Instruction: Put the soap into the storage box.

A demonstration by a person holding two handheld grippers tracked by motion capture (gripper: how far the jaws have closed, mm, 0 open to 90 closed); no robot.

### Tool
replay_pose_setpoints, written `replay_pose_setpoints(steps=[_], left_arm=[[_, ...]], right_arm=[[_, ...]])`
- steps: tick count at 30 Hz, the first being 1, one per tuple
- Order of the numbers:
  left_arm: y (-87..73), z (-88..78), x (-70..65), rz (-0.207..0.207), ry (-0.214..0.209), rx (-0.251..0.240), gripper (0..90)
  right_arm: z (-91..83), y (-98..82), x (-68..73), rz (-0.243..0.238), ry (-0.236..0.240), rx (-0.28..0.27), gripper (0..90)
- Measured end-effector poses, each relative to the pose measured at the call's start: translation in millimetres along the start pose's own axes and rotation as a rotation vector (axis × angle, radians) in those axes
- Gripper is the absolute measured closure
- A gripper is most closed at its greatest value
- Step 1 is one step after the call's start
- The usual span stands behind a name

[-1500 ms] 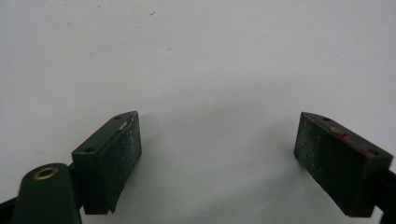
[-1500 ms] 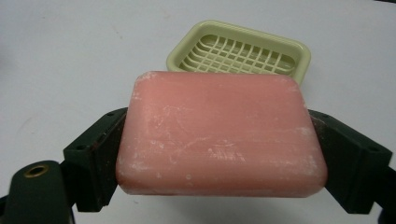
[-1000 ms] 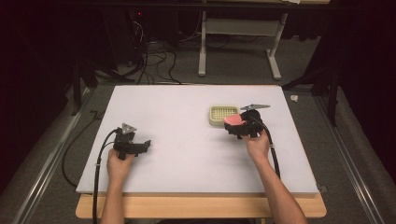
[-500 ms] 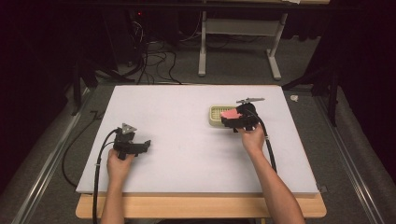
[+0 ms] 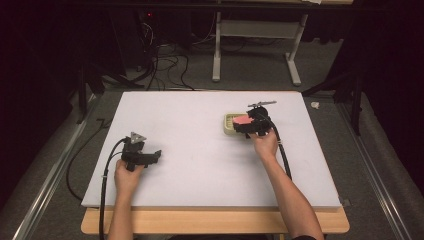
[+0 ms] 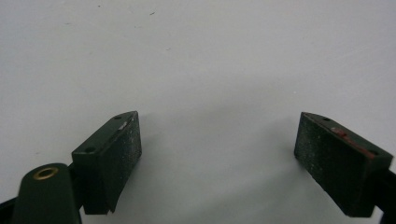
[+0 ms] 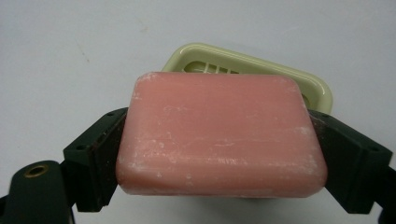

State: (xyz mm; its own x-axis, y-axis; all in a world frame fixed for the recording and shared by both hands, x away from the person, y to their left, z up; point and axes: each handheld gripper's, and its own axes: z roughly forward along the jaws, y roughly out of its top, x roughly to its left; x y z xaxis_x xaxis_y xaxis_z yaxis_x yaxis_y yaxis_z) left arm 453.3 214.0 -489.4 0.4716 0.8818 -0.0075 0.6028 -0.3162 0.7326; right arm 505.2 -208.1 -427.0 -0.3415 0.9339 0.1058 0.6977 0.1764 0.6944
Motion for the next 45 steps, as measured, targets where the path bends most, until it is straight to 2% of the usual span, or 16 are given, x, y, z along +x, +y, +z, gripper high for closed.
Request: replay_pose_setpoints(steps=[4,10,15,22,29,33,43,45], left_arm=[[0.0,0.0,0.0,0.000,0.000,0.000,15.3],[0.0,0.0,-0.1,0.000,0.001,0.000,15.3],[0.0,0.0,-0.1,0.000,0.001,-0.001,15.3],[0.0,0.1,-0.1,0.000,0.001,-0.001,15.3],[0.0,0.0,-0.1,0.000,0.001,0.000,15.3],[0.0,0.0,-0.1,0.000,0.001,0.000,15.3],[0.0,0.0,-0.1,-0.001,0.001,0.000,15.3],[0.0,0.0,0.0,0.000,0.001,0.000,15.3]], right_arm=[[7.6,0.4,2.5,-0.018,-0.020,0.027,13.7],[17.6,-0.1,3.0,-0.011,-0.038,0.048,13.6],[23.6,0.1,1.7,0.012,-0.028,0.063,13.6],[26.4,2.9,-0.1,0.055,-0.027,0.059,13.4],[27.1,6.3,3.9,0.037,-0.062,0.053,12.6],[24.7,8.1,5.9,0.027,-0.064,0.030,12.0],[22.6,8.2,5.7,0.031,-0.065,0.026,12.0],[19.8,9.2,6.0,0.023,-0.064,0.006,11.9]])
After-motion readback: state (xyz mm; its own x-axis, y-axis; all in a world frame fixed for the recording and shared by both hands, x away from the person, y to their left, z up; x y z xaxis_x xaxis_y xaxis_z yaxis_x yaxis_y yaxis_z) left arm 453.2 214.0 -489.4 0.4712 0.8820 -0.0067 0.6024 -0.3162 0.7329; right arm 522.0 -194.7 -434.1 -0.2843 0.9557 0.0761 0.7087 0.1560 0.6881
